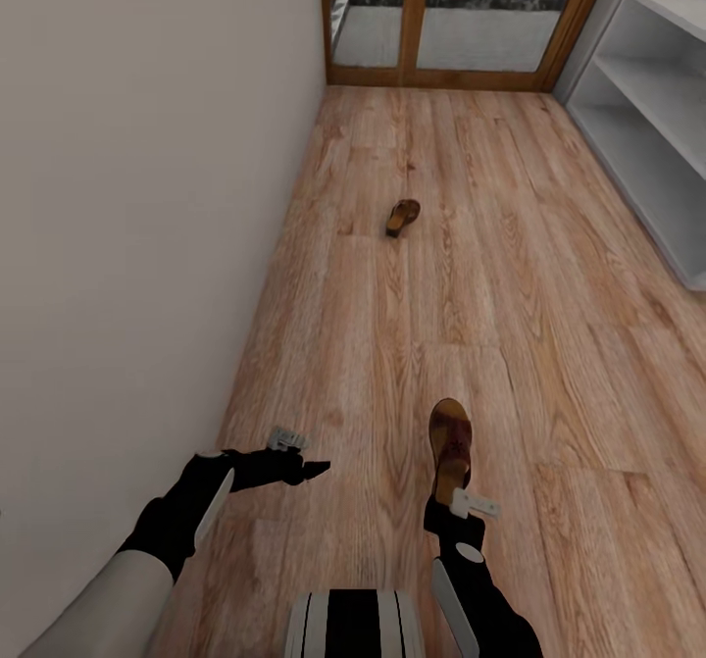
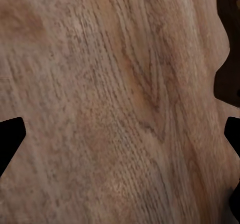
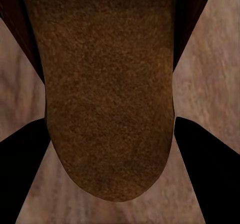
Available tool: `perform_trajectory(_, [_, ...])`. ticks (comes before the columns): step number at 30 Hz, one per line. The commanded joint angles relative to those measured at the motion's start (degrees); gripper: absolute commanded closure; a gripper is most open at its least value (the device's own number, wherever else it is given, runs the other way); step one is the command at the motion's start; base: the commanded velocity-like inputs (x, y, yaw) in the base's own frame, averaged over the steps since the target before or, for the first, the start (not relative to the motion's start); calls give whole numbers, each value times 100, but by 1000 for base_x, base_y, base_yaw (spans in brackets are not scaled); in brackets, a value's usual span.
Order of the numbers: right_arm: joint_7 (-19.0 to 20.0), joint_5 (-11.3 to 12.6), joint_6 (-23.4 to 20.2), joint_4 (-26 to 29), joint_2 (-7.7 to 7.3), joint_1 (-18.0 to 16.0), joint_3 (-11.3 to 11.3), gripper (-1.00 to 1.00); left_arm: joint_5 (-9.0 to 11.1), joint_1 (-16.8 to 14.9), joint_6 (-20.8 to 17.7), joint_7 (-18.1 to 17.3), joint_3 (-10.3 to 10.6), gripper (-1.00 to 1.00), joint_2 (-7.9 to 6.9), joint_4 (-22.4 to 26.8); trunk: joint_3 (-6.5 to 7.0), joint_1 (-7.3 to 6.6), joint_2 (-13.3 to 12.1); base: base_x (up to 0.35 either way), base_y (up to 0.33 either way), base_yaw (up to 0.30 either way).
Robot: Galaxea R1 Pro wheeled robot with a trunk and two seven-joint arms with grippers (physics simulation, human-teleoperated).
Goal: Pick up the two gym shoes and the two sandals from the corridor floor and place them onto the hallstand (shoe rack) in the corridor, making sure they are on the rack and not on the floor. Arrange them so the two gym shoes are next to each other and the two sandals are next to each other.
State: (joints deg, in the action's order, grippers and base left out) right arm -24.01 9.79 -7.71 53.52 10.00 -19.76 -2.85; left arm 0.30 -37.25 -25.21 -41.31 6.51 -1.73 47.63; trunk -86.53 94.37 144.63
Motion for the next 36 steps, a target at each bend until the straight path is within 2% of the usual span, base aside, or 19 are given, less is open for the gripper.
perform_trajectory(1, [-33,23,-29,13,0,-1,-8,100,5,-1,-39,-13,-26,-100,-3,9,-4,1,1,203,-68,0])
perform_trajectory(11, [-33,20,-31,80,0,-1,-6,100,-15,4,-34,-5,-90,-100,-13,9,14,1,1,254,-124,0])
perform_trajectory(15, [-33,16,-29,86,0,-1,-5,100,-19,6,-30,3,-136,-100,-59,3,41,1,1,272,-156,0])
perform_trajectory(22, [-18,7,-28,75,0,-1,-7,100,-46,24,89,43,-452,-100,-125,-63,99,1,1,273,-164,0])
perform_trajectory(25, [-12,-47,-24,61,0,-1,-11,100,-60,69,281,215,-537,-100,-126,-86,126,1,1,274,-166,0])
perform_trajectory(29, [-9,-244,-4,40,0,-1,-8,100,-62,193,524,648,-572,-100,-115,-99,162,1,1,274,-166,0])
perform_trajectory(32, [-8,-509,65,32,0,2,-10,100,-58,319,698,982,-586,-100,-111,-107,189,1,1,274,-166,0])
perform_trajectory(33, [-7,-667,108,29,0,7,-8,100,-59,387,800,1115,-592,-100,-110,-109,198,1,1,268,-169,0])
perform_trajectory(36, [-7,-911,160,17,0,12,-7,100,-61,496,986,1286,-601,-100,-115,-115,224,1,1,257,-178,0])
